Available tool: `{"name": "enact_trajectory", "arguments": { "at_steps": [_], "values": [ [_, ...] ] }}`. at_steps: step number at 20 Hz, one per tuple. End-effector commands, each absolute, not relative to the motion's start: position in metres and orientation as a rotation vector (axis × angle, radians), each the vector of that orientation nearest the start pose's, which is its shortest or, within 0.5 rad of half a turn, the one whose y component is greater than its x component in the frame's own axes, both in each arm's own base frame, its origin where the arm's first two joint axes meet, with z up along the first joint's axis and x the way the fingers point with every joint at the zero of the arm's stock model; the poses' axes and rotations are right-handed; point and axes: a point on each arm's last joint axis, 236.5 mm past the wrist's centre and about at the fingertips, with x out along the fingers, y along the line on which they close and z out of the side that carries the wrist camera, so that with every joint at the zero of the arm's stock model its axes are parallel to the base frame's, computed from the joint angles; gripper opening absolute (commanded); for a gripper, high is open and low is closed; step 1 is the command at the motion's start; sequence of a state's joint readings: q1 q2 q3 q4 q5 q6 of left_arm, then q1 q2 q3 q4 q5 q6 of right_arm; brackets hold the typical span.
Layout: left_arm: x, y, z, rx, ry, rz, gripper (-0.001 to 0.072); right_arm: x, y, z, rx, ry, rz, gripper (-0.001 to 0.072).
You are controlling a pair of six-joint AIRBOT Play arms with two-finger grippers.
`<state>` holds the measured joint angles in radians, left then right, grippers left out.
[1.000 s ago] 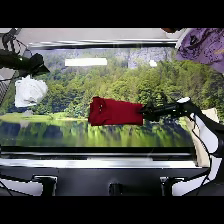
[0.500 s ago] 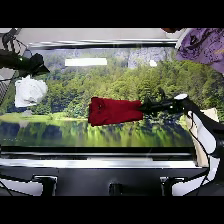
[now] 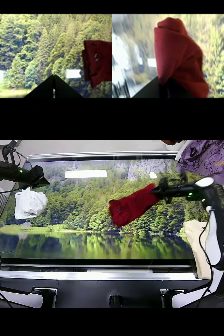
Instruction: Fold the clothes and pants, and hang the long-sleeved shirts on hangers.
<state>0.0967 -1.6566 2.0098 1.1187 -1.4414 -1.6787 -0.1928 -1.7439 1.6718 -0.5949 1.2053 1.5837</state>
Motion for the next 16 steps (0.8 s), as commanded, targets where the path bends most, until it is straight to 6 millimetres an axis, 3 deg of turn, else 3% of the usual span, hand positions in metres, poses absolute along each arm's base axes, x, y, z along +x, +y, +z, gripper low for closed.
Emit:
{"name": "enact_trajectory", "arguments": {
  "at_steps": [1, 5, 10, 16],
  "values": [
    [0.504, -0.054, 0.154, -0.441, 1.068, -0.230, 0.0019, 0.551, 0.034, 0.116, 1.061, 0.975, 0.307, 0.0026],
    [0.504, -0.054, 0.153, -0.441, 1.068, -0.229, 0.0019, 0.558, -0.037, 0.135, 1.116, 0.869, 0.133, 0.0026],
    [0.504, -0.054, 0.154, -0.441, 1.068, -0.229, 0.0018, 0.544, -0.137, 0.154, 1.169, 0.703, -0.192, 0.0025],
    [0.504, -0.054, 0.153, -0.441, 1.069, -0.229, 0.0019, 0.514, -0.205, 0.184, 1.232, 0.540, -0.427, 0.0025]
  ]
}}
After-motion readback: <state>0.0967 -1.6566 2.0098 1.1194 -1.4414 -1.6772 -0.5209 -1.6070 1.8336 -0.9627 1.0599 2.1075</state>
